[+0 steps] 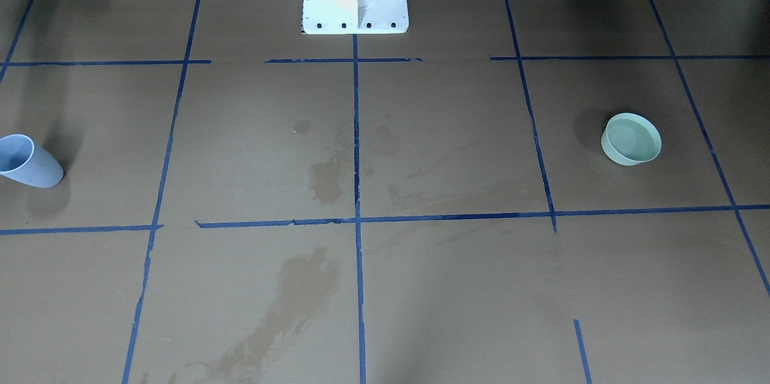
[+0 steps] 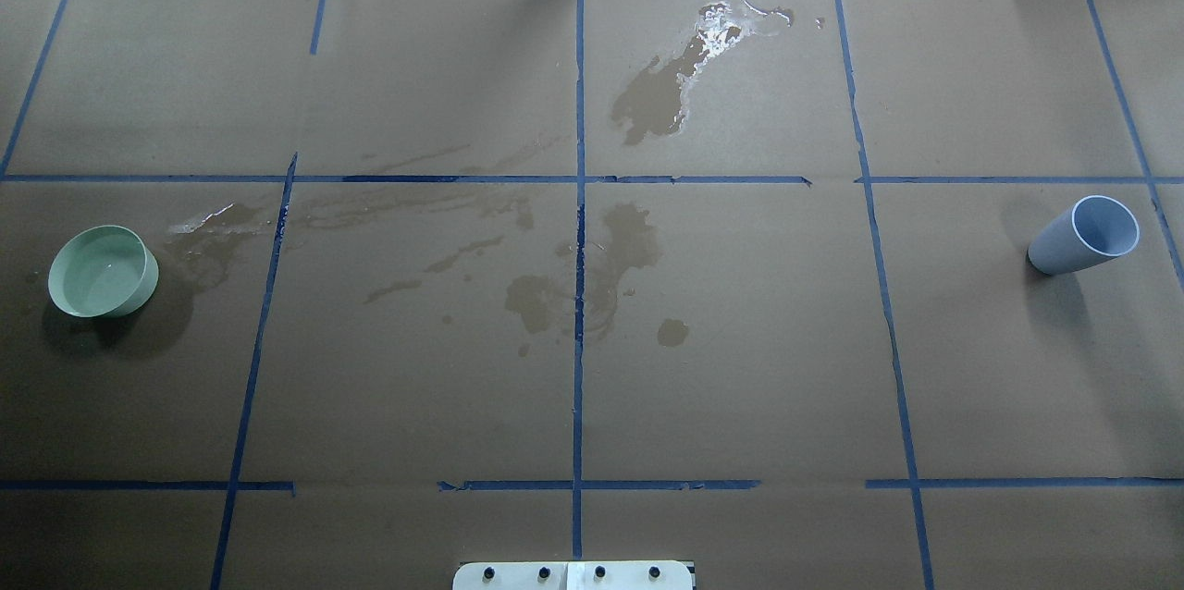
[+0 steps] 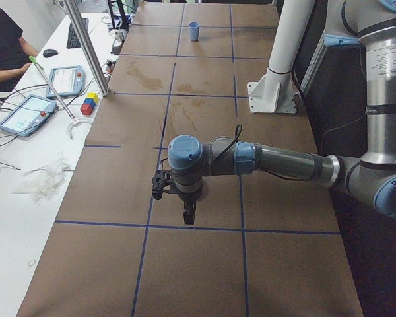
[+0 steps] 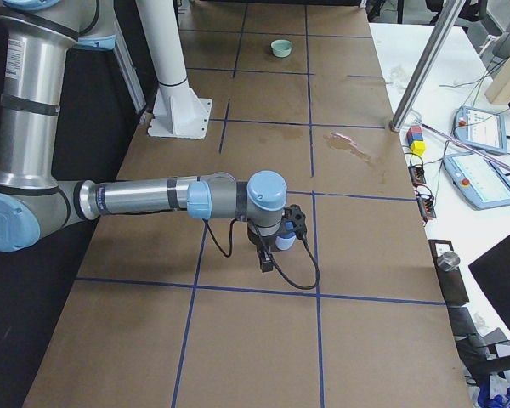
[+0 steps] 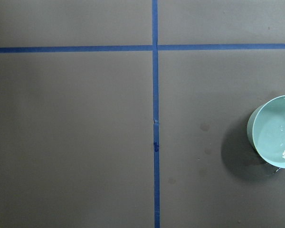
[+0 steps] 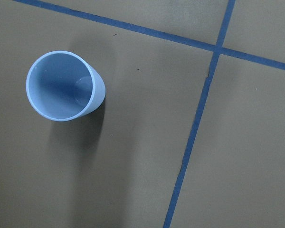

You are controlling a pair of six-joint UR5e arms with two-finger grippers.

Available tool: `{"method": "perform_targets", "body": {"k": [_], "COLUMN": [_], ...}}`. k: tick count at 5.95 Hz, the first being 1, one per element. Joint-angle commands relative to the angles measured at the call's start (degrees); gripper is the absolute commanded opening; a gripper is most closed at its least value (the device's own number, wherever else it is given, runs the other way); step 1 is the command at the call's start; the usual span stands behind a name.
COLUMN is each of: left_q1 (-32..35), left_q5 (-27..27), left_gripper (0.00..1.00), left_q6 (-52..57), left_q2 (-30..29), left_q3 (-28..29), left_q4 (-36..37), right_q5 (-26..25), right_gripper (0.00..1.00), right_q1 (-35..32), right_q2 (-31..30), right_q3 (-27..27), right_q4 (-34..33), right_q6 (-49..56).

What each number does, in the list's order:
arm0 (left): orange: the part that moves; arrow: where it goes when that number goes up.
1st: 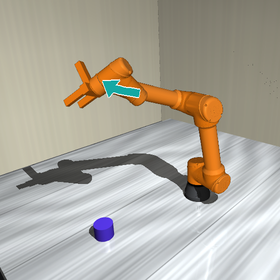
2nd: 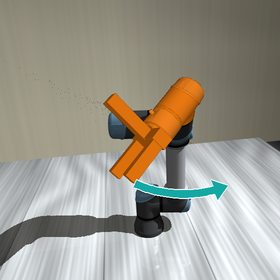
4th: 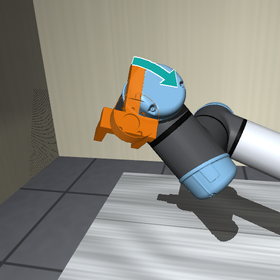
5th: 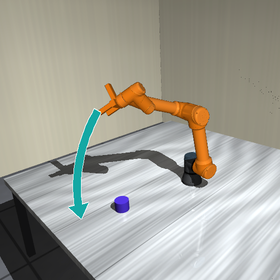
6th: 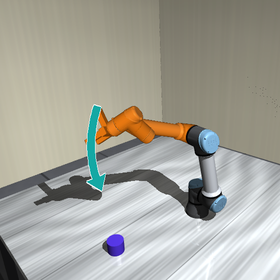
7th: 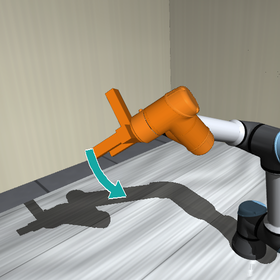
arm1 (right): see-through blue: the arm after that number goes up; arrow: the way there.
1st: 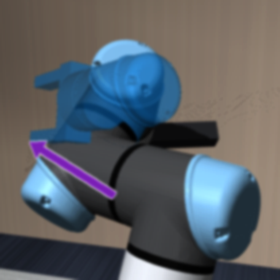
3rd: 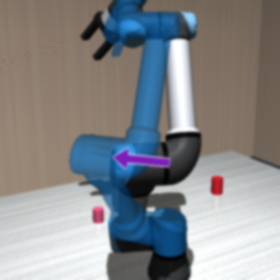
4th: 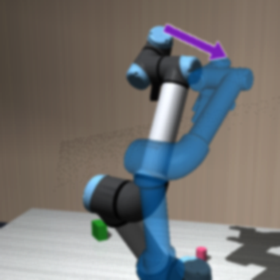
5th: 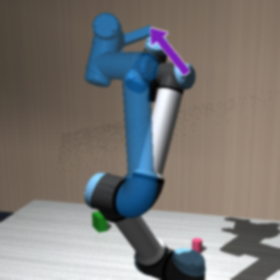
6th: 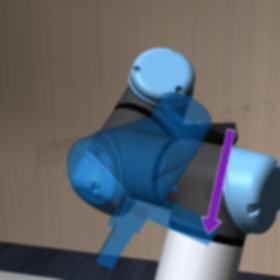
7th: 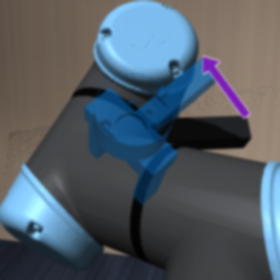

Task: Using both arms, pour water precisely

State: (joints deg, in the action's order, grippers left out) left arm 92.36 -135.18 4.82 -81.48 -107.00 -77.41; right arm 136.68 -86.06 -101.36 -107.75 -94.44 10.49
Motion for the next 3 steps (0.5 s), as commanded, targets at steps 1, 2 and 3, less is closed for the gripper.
{"method": "perform_targets", "body": {"k": [1, 2, 3], "left_q1": [-1.29, -1.48, -2.43], "left_q5": [-0.08, 0.18, 0.35], "left_gripper": [1.00, 1.00, 1.00], "left_q6": [-0.16, 0.18, 0.36], "left_q2": [0.09, 0.00, 1.05], "left_q3": [0.83, 0.75, -0.30], "left_q4": [-0.11, -0.20, -0.37], "right_q5": [0.25, -0.71, -1.24], "right_gripper": [1.00, 1.00, 1.00], "right_q1": [-0.16, -0.16, -0.16], "right_q2": [0.37, 0.29, -0.06], "right_q3": [0.26, 0.52, 0.43], "right_q4": [0.22, 0.31, 0.31], "right_q6": [-0.38, -0.21, -0.12]}}
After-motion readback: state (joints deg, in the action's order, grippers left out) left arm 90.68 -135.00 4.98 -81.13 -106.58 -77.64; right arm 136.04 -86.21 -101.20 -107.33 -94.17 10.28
